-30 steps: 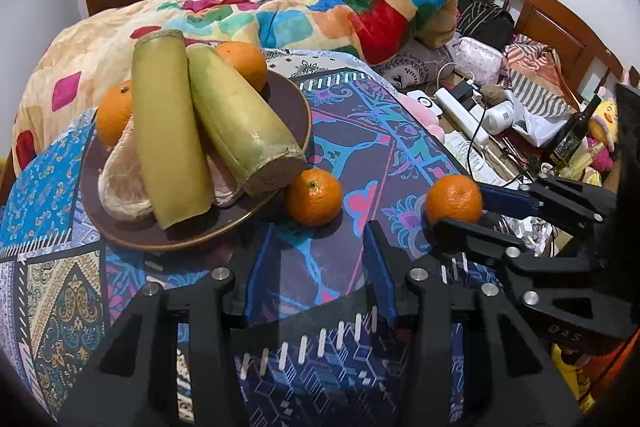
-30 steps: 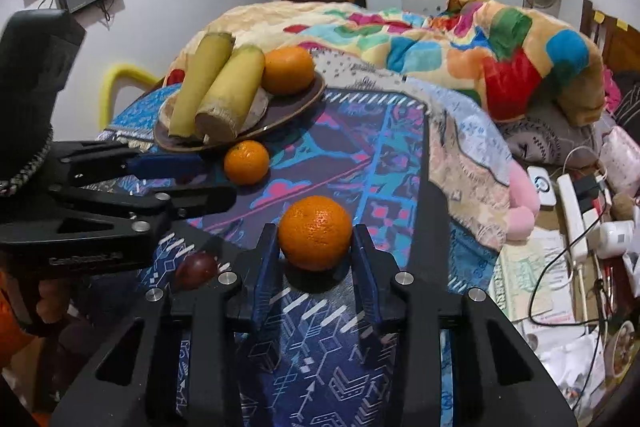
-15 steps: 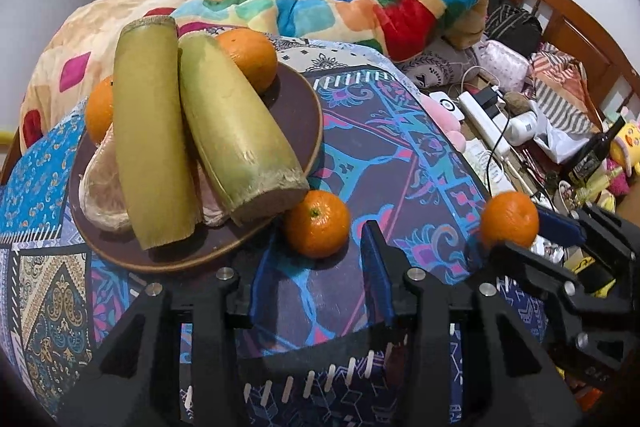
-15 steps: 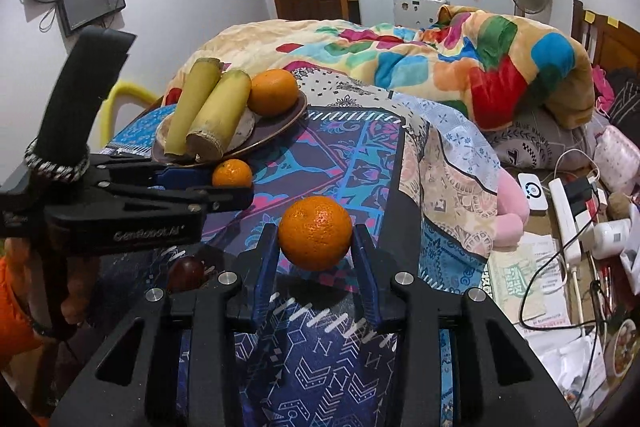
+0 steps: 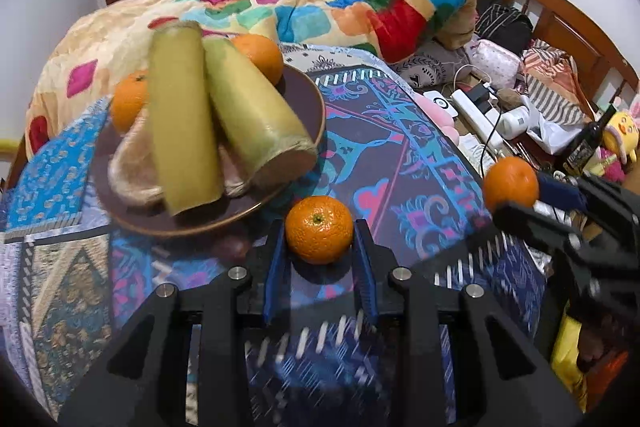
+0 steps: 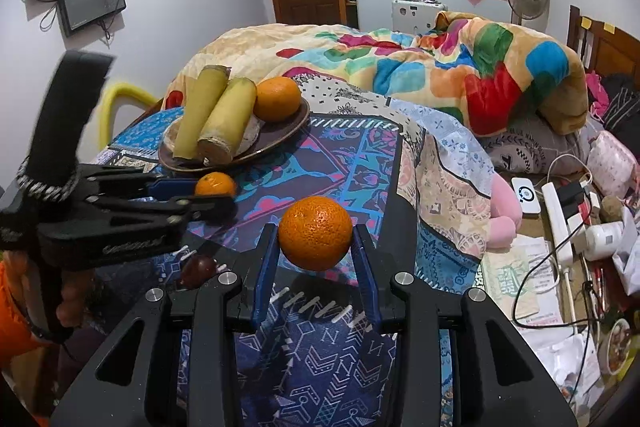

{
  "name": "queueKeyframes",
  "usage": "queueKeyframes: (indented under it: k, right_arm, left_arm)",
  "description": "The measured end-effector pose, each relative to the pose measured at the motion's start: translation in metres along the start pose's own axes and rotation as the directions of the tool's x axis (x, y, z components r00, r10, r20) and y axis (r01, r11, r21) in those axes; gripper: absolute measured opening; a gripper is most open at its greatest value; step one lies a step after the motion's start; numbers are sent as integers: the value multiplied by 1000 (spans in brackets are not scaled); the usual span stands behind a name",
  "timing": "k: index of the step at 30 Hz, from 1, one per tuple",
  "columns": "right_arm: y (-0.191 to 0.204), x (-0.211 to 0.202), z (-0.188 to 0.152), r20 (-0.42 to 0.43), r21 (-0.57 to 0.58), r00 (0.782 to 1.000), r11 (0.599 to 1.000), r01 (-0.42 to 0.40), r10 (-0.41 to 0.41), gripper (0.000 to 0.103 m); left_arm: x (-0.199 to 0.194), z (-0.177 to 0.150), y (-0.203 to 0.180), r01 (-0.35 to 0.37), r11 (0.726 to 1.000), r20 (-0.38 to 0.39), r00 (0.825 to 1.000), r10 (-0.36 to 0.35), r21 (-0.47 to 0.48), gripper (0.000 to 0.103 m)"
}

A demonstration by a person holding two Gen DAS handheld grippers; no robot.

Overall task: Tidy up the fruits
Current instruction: 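Carry both mandarins to the plate and release them beside the oranges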

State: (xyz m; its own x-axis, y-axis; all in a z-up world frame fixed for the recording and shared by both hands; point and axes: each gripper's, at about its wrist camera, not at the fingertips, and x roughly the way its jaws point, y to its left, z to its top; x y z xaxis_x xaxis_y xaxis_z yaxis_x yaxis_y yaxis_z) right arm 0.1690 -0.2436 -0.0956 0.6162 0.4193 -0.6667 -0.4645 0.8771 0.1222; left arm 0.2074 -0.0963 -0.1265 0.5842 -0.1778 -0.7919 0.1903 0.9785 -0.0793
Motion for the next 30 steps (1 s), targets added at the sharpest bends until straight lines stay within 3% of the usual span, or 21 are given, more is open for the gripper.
queueKeyframes:
  k: [8, 16, 24, 30]
  right_arm:
    - [15, -2, 14, 23, -19, 1000, 1000, -1, 1, 34]
    - [27, 4, 41, 65, -36, 998, 999, 4, -2, 34]
    - [36, 29, 66, 79, -50, 997, 999, 18, -14, 34]
    - [35, 65, 82, 31, -49, 999, 999, 13, -11, 34]
  left_arm:
    - [-45, -10, 34, -35, 999, 74, 997, 35, -10, 33]
    - [-62, -3, 80, -103, 994, 126, 986, 107, -39, 33]
    - [-46, 13, 123, -134, 989, 129, 981, 141, -67, 33]
    - [-20, 24, 141, -120, 991, 103, 987, 125, -58, 33]
